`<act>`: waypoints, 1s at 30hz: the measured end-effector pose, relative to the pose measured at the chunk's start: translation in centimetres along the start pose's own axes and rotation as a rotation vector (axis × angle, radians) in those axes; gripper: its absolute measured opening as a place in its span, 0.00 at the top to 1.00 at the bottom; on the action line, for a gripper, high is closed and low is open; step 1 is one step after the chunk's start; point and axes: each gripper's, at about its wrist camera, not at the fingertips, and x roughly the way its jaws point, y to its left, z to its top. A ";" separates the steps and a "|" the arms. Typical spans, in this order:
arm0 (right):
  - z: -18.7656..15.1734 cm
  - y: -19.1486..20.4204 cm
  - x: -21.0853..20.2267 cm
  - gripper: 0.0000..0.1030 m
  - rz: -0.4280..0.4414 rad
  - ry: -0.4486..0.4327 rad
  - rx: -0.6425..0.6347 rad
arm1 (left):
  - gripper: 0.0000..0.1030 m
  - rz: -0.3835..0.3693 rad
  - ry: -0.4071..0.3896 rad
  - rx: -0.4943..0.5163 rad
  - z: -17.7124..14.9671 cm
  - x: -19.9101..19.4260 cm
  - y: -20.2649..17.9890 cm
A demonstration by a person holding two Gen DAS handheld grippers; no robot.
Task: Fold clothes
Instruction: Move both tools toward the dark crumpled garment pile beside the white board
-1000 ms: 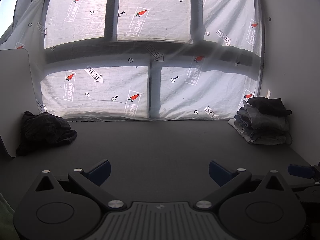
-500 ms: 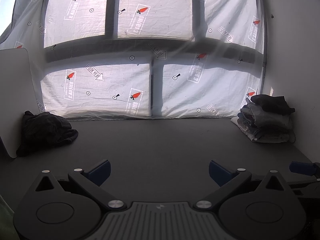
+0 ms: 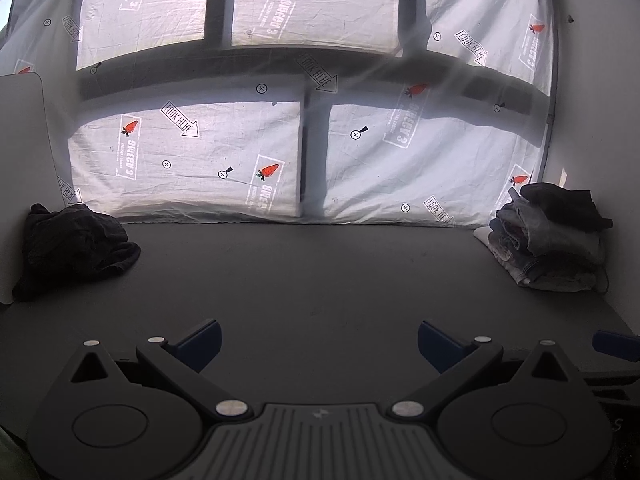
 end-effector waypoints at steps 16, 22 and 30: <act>7.2 -1.6 18.7 0.00 0.217 0.209 0.056 | 0.00 0.281 0.185 -0.122 4.9 11.5 3.1; 7.5 3.1 23.2 0.00 0.218 0.277 -0.062 | 0.00 0.351 0.250 -0.179 4.7 13.6 7.6; 8.1 12.9 27.1 0.04 0.199 0.231 -0.248 | 0.00 0.405 0.351 -0.385 5.1 18.2 19.9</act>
